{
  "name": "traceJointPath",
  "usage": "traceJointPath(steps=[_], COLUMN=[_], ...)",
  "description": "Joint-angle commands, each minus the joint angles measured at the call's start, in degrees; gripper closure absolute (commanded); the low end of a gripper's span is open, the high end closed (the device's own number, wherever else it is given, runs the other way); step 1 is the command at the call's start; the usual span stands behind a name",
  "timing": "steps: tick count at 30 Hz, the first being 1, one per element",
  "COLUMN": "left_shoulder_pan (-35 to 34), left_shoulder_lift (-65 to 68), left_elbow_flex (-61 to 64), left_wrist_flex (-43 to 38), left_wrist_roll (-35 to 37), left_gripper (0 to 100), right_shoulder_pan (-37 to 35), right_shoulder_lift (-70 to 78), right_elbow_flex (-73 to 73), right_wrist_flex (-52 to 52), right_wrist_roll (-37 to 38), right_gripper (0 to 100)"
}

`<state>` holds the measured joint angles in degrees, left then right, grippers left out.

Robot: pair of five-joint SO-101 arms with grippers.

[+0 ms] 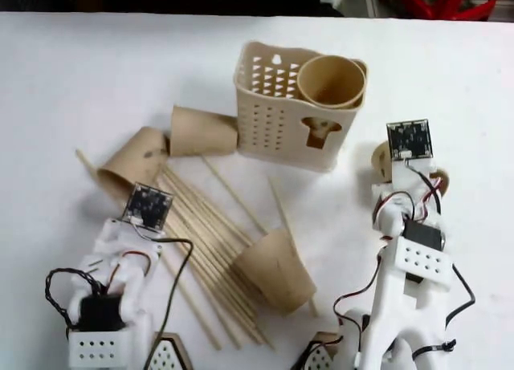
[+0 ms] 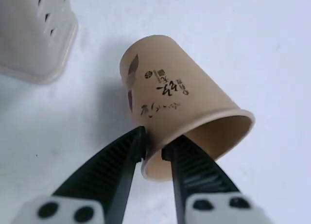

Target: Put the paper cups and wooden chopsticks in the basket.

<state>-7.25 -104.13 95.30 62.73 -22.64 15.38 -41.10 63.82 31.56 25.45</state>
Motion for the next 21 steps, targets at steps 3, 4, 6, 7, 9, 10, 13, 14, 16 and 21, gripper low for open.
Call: traceJointPath(steps=[3, 4, 6, 7, 9, 10, 13, 14, 16, 21], left_shoulder_pan=[-0.5, -0.5, -0.5, -0.5, -0.5, -0.5, -0.5, -0.5, -0.5, -0.5], left_shoulder_lift=[-0.3, -0.3, -0.3, -0.3, -0.3, -0.3, -0.3, -0.3, -0.3, -0.3], left_elbow_flex=[-0.3, -0.3, -0.3, -0.3, -0.3, -0.3, -0.3, -0.3, -0.3, -0.3], left_wrist_flex=[-1.5, -1.5, -1.5, -1.5, -1.5, -1.5, -1.5, -1.5, -1.5, -1.5], left_wrist_roll=[-0.6, -0.6, -0.6, -0.6, -0.6, -0.6, -0.6, -0.6, -0.6, -0.6], left_gripper=[98, 98, 98, 98, 98, 98, 98, 98, 98, 98], right_shoulder_pan=[-3.9, -4.1, -4.7, -4.8, -5.1, -5.1, -4.9, -4.8, -4.6, -1.4], right_shoulder_lift=[-1.1, -1.1, -1.1, -1.1, -0.2, 0.9, 7.1, 9.9, 15.6, 23.5], right_elbow_flex=[-1.7, -1.9, -2.5, -2.6, -3.3, -4.0, -7.9, -9.8, -13.8, -22.1], right_wrist_flex=[-1.1, -1.1, -1.1, -1.1, -1.1, -1.1, -1.1, -1.1, -1.1, 0.5], right_wrist_roll=[-0.3, -0.3, -0.3, -0.3, -0.3, -0.3, -0.3, -0.3, -0.3, -0.3], right_gripper=[93.3, 93.3, 93.3, 93.3, 93.3, 93.3, 93.3, 93.4, 95.6, 97.8])
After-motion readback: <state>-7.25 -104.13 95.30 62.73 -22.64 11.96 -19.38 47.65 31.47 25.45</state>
